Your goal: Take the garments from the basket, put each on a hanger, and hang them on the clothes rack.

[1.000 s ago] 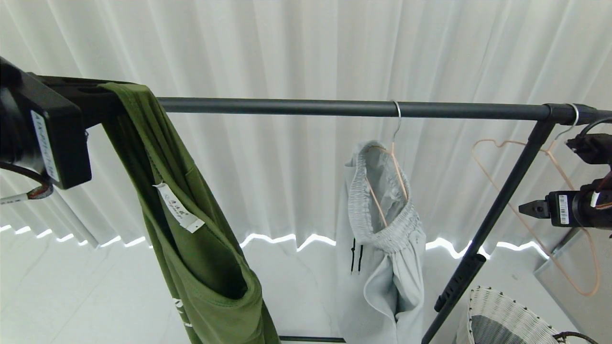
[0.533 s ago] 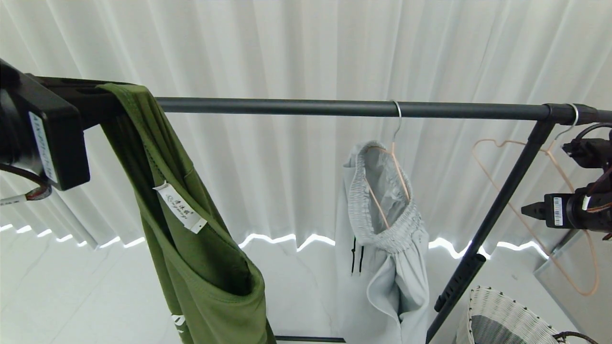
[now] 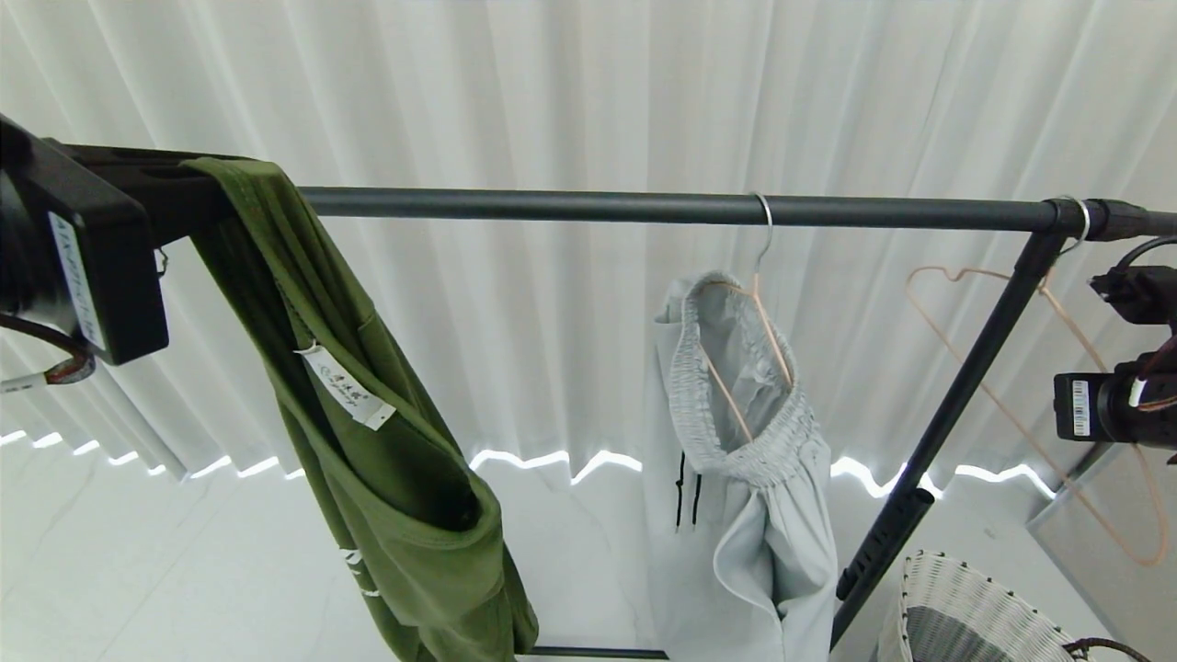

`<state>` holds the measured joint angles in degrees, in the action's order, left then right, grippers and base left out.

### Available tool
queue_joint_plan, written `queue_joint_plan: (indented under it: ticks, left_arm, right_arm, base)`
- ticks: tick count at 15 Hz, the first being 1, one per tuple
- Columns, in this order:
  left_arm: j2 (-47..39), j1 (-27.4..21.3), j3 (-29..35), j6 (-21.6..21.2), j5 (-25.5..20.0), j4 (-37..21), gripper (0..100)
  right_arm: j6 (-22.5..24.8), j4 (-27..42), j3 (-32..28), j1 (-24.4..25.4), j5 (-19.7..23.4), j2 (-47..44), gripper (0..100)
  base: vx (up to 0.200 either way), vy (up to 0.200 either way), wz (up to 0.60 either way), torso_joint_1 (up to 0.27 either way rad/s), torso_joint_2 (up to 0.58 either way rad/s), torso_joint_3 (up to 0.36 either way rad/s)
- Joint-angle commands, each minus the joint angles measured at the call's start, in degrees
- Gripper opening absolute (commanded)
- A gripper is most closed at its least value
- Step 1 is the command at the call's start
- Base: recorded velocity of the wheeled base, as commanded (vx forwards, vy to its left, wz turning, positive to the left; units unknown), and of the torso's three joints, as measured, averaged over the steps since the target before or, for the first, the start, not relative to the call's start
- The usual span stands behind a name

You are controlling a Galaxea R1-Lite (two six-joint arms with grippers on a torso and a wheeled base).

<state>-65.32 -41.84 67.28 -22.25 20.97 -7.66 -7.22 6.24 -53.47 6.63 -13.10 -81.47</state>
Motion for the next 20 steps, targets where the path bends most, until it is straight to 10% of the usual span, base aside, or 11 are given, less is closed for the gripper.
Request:
queue_joint_plan:
  ticks: [1,11,20]
  left_arm:
    - [0.0,0.0,0.0,0.0,0.0,0.0,0]
    - [-0.1,0.4,-0.8,-2.8,0.6,0.8,0]
    - [0.3,2.5,-0.9,-5.3,0.8,0.9,0]
  right_arm:
    - [0.0,0.0,0.0,0.0,0.0,1.8,0]
    - [0.0,3.5,4.3,-1.2,0.3,15.2,0]
    - [0.1,11.0,5.0,-1.2,0.4,22.7,0]
  base:
    - [0.000,0.000,0.00,0.000,0.00,0.000]
    - [0.000,0.000,0.00,0.000,0.00,0.000]
    - [-0.200,0.000,0.00,0.001,0.00,0.003]
